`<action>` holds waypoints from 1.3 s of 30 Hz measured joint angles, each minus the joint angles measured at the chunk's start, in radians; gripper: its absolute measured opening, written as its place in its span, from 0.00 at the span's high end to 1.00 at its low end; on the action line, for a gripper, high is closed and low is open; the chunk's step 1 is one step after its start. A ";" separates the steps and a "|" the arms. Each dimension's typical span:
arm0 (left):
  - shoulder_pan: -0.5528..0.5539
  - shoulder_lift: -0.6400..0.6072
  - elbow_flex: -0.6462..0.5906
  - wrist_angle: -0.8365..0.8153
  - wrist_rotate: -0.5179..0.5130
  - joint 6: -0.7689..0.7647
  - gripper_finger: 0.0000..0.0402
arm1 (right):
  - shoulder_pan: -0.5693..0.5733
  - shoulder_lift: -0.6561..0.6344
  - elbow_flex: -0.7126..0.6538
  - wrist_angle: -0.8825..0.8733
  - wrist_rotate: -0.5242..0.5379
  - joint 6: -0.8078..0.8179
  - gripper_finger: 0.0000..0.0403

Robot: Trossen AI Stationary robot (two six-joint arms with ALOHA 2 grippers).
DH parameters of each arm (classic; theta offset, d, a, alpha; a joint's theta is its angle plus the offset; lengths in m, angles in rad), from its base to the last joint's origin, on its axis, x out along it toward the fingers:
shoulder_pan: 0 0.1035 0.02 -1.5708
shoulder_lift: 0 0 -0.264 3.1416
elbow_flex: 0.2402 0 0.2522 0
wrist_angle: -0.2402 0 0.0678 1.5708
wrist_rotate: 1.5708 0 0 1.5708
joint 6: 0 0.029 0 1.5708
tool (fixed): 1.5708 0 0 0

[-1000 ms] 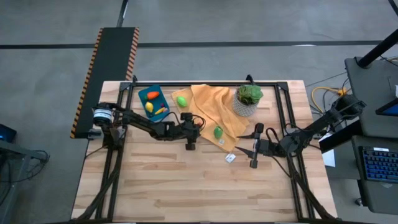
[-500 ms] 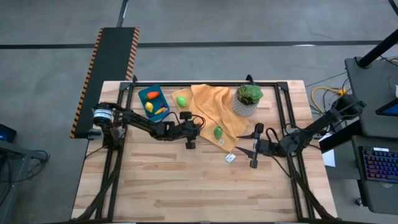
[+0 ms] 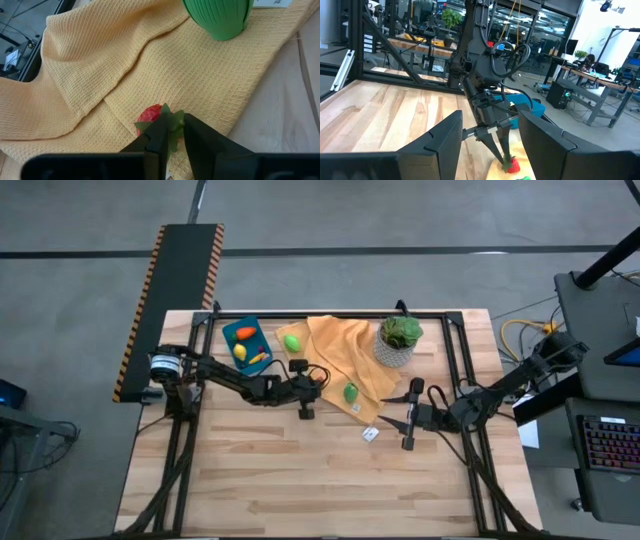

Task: Pick and placing Produce into tupperware
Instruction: Put the strawberry into the blue bin

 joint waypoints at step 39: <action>-0.001 -0.091 0.056 -0.011 -0.046 0.062 1.00 | 0.000 0.000 0.000 -0.003 0.000 0.000 0.54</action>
